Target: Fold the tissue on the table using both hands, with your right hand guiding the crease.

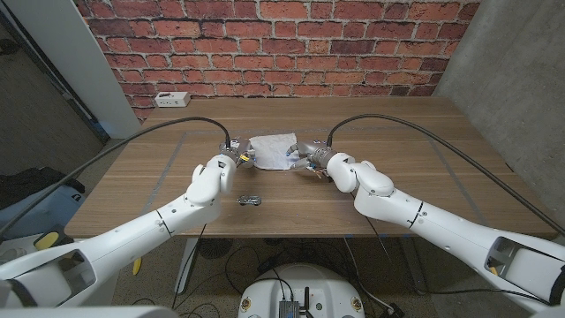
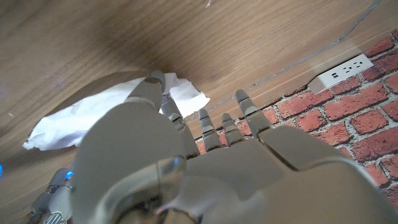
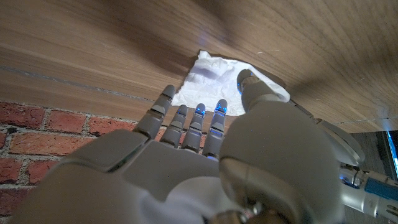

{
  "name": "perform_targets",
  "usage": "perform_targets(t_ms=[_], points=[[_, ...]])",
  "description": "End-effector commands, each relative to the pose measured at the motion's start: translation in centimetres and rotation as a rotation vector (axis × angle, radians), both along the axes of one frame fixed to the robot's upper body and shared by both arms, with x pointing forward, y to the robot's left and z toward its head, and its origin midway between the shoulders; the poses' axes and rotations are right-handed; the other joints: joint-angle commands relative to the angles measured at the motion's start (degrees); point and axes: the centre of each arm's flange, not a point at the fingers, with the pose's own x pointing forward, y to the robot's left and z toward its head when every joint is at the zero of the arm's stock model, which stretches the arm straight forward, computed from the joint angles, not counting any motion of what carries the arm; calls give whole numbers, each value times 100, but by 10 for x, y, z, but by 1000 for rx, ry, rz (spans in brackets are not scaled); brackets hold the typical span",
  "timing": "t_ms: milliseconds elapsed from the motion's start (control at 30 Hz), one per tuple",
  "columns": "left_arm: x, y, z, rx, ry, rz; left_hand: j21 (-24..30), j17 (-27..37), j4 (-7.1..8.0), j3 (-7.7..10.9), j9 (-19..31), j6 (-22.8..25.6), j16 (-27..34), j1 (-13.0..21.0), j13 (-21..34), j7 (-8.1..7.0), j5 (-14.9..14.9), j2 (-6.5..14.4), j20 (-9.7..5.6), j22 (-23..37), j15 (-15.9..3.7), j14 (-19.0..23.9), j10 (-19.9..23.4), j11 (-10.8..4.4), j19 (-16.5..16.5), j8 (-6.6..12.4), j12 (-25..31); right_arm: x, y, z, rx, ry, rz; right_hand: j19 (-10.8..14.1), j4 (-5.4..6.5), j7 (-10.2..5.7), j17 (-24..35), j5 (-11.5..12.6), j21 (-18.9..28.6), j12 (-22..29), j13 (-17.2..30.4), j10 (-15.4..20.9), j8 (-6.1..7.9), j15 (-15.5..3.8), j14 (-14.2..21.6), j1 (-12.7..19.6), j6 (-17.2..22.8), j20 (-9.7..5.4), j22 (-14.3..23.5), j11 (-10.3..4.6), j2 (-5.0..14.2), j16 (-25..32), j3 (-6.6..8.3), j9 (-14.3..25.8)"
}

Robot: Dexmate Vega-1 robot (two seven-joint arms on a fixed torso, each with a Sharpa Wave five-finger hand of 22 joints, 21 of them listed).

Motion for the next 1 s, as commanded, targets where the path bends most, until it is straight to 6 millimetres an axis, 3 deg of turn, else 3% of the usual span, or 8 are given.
perform_targets(t_ms=[33, 300, 533, 733, 833, 867, 1000], points=[[0, 2, -2, -20, -31, 4, 39, 1, -15, -36, 16, 185, 32, 71, 3, 27, -58, 82, -14, 29, -140, 79, 134, -22, 97, 22, 42, 12, -1, -8, -35, -12, -52, 20, 16, -5, 34, 52, 7, 6, 35, 42, 47, -436, 105, 171, 176, -53, 13, -63, -8, 36, -72, 33], [-1, 6, -3, -39, -35, 4, 43, -1, -21, -75, 14, 240, 22, 109, 3, 46, -100, 106, -29, 32, -217, 102, 194, -36, 125, -5, 32, 24, -2, -18, -69, 29, -84, 10, 57, 0, 46, 71, -6, -14, 39, 24, 86, -401, 43, 259, 438, -57, 16, -46, -47, 12, -194, 33], [-5, 9, 1, -72, -42, -16, 40, -1, -12, -114, 14, 244, 16, 123, 3, 48, -132, 131, -18, 35, -225, 124, 233, -15, 129, -46, 18, 33, -1, -23, -69, 1, -87, 111, 88, 108, 61, 96, 18, 61, 41, 300, 254, -505, 215, 477, 1218, -66, 18, -118, 33, 83, -337, 37], [-7, 14, 2, -101, -49, -18, 36, -2, -8, -140, 16, 217, 10, 138, 3, 77, -151, 156, -14, 37, -233, 135, 263, -6, 129, -89, 8, 42, -5, -29, -61, 9, -92, 182, 87, 161, 66, 96, 35, 82, 40, 428, 290, -506, 287, 600, 1496, -47, 19, -134, 91, 108, -388, 38], [-9, 14, 2, -103, -51, -15, 34, -2, -7, -153, 18, 216, 6, 150, 4, 85, -161, 175, -16, 38, -236, 139, 286, 15, 129, -109, 4, 42, -7, -30, -26, -20, -68, 336, 89, 380, 75, 25, 67, 139, 35, 818, 564, -648, 583, 902, 2574, -84, 21, -271, 305, 214, -472, 72], [-9, 14, 2, -104, -52, -14, 34, -2, -7, -155, 18, 223, 7, 152, 4, 82, -163, 178, -20, 39, -243, 144, 287, 15, 131, -109, 3, 42, -7, -30, -10, -33, -59, 402, 102, 565, 85, -25, 83, 169, 33, 1009, 653, -695, 683, 970, 2901, -91, 23, -269, 363, 255, -527, 88], [-9, 15, 3, -105, -54, -12, 32, -3, -11, -167, 20, 249, 3, 169, 4, 105, -171, 193, -14, 40, -247, 149, 296, 9, 132, -117, -7, 39, -11, -29, 56, -81, -30, 524, 128, 697, 116, -72, 122, 214, 33, 1244, 669, -768, 869, 1028, 3039, -137, 27, -264, 465, 349, -560, 92]])
